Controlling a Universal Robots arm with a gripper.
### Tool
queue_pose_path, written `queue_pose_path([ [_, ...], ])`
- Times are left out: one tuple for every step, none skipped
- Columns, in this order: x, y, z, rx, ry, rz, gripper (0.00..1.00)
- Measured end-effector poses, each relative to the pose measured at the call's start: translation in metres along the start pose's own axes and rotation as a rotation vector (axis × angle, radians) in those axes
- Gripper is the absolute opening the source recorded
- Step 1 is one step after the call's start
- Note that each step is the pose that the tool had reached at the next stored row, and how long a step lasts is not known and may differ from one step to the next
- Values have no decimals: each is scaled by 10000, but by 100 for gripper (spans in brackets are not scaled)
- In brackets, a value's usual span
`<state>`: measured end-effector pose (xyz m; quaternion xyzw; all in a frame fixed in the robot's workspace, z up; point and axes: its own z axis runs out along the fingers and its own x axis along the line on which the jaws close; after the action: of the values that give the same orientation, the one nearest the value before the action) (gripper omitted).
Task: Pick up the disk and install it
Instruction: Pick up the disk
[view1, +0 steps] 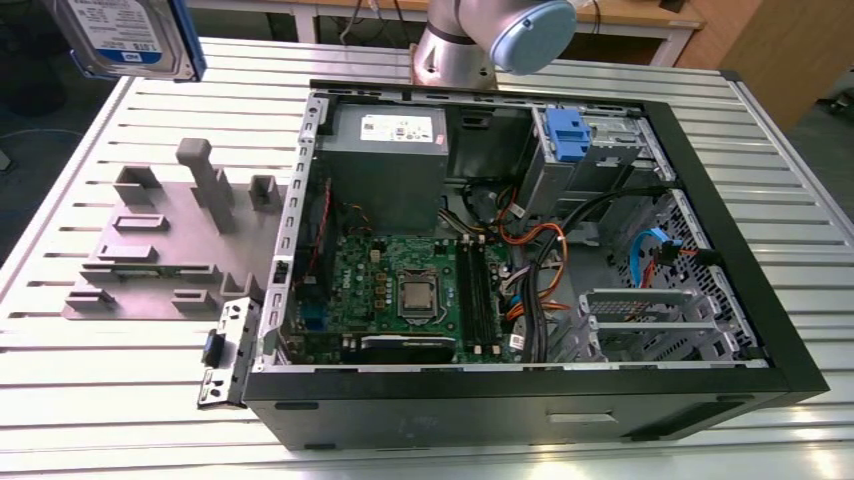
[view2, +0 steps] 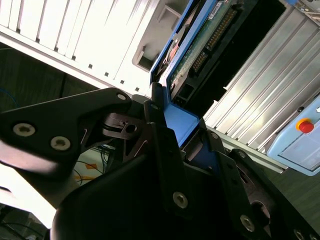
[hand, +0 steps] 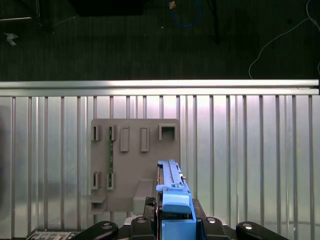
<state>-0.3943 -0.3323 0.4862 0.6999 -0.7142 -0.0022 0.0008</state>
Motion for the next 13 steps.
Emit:
queue_pose_path([
  [0,-2,0,1,0,0,36],
  [0,-4,0,1,0,0,36],
  [0,-6,0,0,0,0,36],
  [0,-8,0,0,0,0,36],
  [0,-26,0,0,0,0,36],
  [-1,-69,0,0,0,0,36],
  [-1,-71,0,1,0,0,36],
  [-2,-73,0,1,0,0,36],
  [-2,-75,0,0,0,0,36],
  [-2,-78,0,0,0,0,36],
  [-2,-81,-1,0,0,0,36],
  [-2,-83,0,0,0,0,36],
  [-2,-86,0,0,0,0,36],
])
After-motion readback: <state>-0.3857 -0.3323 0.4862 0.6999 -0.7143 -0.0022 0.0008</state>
